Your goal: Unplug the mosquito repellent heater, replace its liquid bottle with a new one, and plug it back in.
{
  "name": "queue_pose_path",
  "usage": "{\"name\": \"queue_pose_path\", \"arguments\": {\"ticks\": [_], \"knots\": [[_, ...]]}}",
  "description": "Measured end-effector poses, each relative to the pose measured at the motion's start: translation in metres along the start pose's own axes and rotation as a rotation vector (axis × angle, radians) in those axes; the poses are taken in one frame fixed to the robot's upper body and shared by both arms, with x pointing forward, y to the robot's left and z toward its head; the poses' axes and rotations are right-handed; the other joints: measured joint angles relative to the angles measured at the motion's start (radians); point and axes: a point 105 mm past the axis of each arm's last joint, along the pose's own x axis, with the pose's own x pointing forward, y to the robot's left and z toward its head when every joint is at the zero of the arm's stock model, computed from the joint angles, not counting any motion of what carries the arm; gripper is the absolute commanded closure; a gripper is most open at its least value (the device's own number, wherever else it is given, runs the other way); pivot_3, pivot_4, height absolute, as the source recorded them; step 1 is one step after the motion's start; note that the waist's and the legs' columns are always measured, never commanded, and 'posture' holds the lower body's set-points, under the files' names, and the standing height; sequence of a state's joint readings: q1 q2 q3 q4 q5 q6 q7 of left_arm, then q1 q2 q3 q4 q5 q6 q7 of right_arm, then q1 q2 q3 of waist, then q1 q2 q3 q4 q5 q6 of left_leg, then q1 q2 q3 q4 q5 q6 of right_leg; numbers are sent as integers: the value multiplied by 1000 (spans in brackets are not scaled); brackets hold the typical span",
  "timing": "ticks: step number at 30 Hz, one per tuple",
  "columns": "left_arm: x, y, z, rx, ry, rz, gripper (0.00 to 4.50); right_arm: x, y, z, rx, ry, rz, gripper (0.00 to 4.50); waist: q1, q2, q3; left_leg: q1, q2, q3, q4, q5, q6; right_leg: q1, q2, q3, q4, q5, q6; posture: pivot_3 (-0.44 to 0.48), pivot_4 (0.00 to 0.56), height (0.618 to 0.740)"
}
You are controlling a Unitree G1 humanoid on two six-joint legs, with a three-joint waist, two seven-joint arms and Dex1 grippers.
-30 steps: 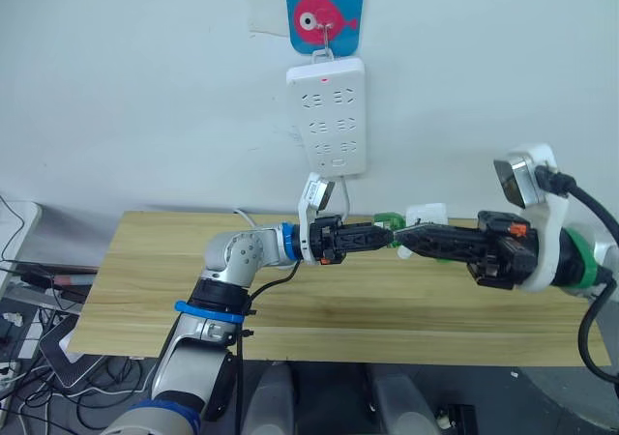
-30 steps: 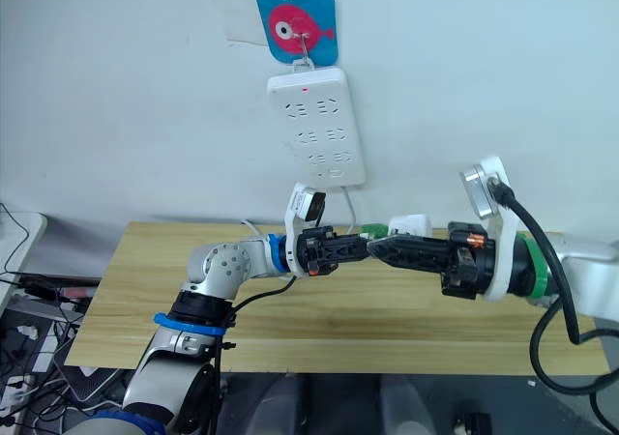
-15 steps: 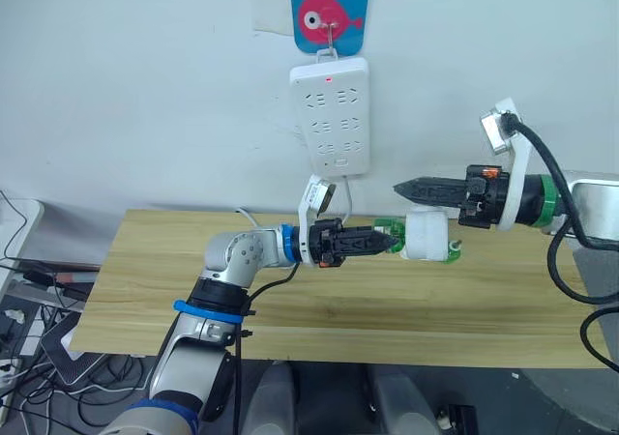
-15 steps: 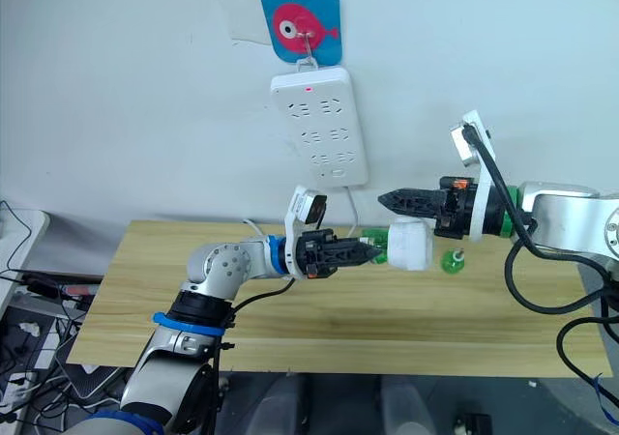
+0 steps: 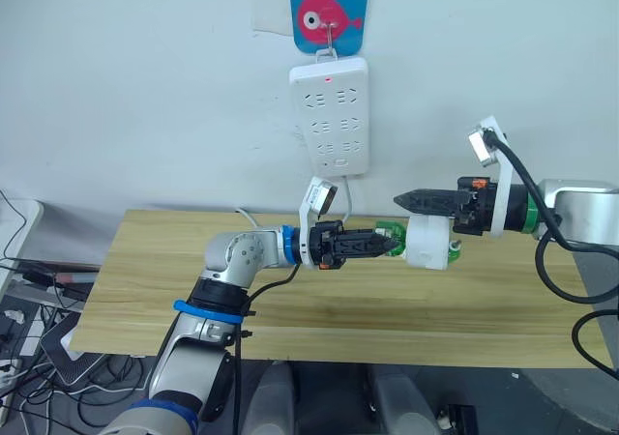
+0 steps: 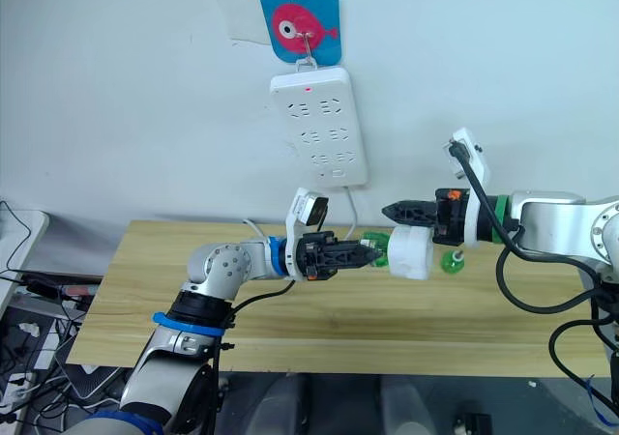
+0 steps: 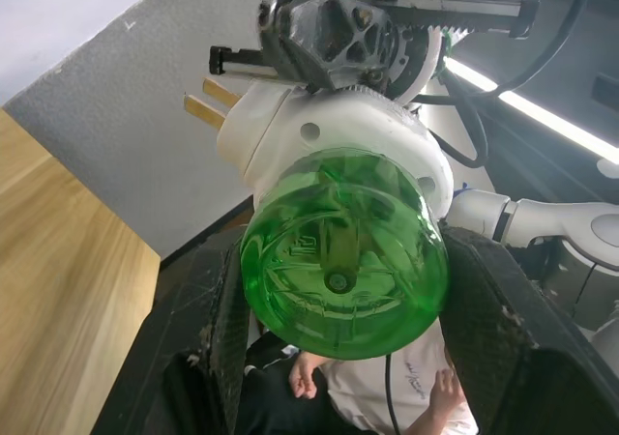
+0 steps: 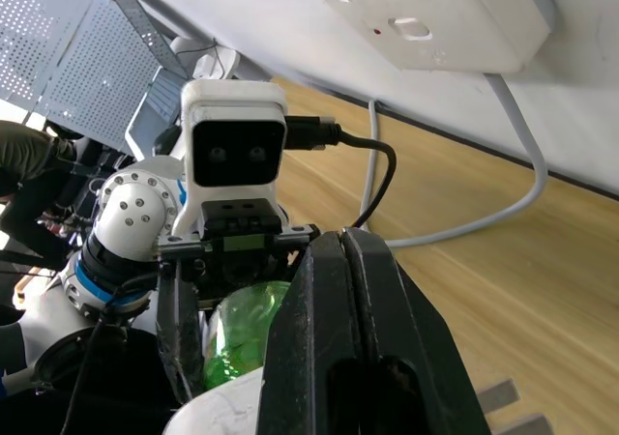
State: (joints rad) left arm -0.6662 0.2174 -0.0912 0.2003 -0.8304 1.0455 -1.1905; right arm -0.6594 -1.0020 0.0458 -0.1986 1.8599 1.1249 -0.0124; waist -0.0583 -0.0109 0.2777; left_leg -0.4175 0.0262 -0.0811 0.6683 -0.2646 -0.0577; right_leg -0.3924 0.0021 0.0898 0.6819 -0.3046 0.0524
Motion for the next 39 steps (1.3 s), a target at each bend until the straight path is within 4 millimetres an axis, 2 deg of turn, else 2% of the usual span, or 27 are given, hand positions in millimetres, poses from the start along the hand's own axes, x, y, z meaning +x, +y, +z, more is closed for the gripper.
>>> {"name": "queue_pose_path", "arguments": {"ticks": [7, 12, 16, 20, 23, 27, 30, 34, 37, 39], "knots": [[1, -2, -1, -14, -1, -17, 2085, -1, -20, -18, 36, 25, -70, 4485, 0, 0, 0, 0, 0, 0, 0, 0, 0, 0, 0, 0, 0, 0, 0, -87, 240, 740], [1, -2, 0, -13, -1, -17, 2085, 0, -22, -19, 37, 17, -70, 4485, 0, 0, 0, 0, 0, 0, 0, 0, 0, 0, 0, 0, 0, 0, 0, -83, 241, 740], [0, -3, 0, -8, 0, -13, 2085, -3, -19, -10, 18, -6, -65, 4485, 0, 0, 0, 0, 0, 0, 0, 0, 0, 0, 0, 0, 0, 0, 0, -83, 241, 740], [-1, -1, 1, 9, -11, -6, 2085, -16, -11, 18, -15, -85, -49, 4485, 0, 0, 0, 0, 0, 0, 0, 0, 0, 0, 0, 0, 0, 0, 0, -84, 248, 740], [-3, 0, 5, 61, -25, 11, 2085, -31, -4, 37, 5, -144, -26, 3917, 0, 0, 0, 0, 0, 1, -1, 0, 0, 0, 0, 0, 0, 0, 0, -89, 248, 740], [-9, 4, 15, 245, -28, 64, 2085, -58, -9, 40, 71, -169, -5, 2523, 5, 0, 0, 0, 0, 1, -2, 0, 0, 0, 0, 0, -2, 0, 0, -89, 246, 740], [-5, 3, 19, 510, 16, 69, 2085, -76, -27, 22, 182, -139, -22, 1483, 10, 0, 0, 0, -1, 3, -2, 0, 0, 0, -1, 2, -2, 0, 0, -92, 238, 740], [5, -6, 23, 821, 10, 24, 2085, -92, -34, -10, 300, -65, 3, 33, 11, 0, 0, 0, -1, 3, -2, 0, 0, 0, -1, 3, -2, 0, 0, -92, 238, 740], [12, -16, 23, 992, 13, -36, 2085, -94, -29, -26, 365, -30, 96, 33, 7, 1, 0, 1, -1, 5, -2, 0, 0, 0, -1, 5, 0, 0, 0, -82, 233, 740], [14, -20, 22, 1064, 11, -66, 2085, -95, -23, -27, 378, -31, 159, 33, 1, 1, -1, 2, -1, 6, -1, 0, 1, 0, 0, 6, 0, 1, 1, -82, 233, 740]]}}
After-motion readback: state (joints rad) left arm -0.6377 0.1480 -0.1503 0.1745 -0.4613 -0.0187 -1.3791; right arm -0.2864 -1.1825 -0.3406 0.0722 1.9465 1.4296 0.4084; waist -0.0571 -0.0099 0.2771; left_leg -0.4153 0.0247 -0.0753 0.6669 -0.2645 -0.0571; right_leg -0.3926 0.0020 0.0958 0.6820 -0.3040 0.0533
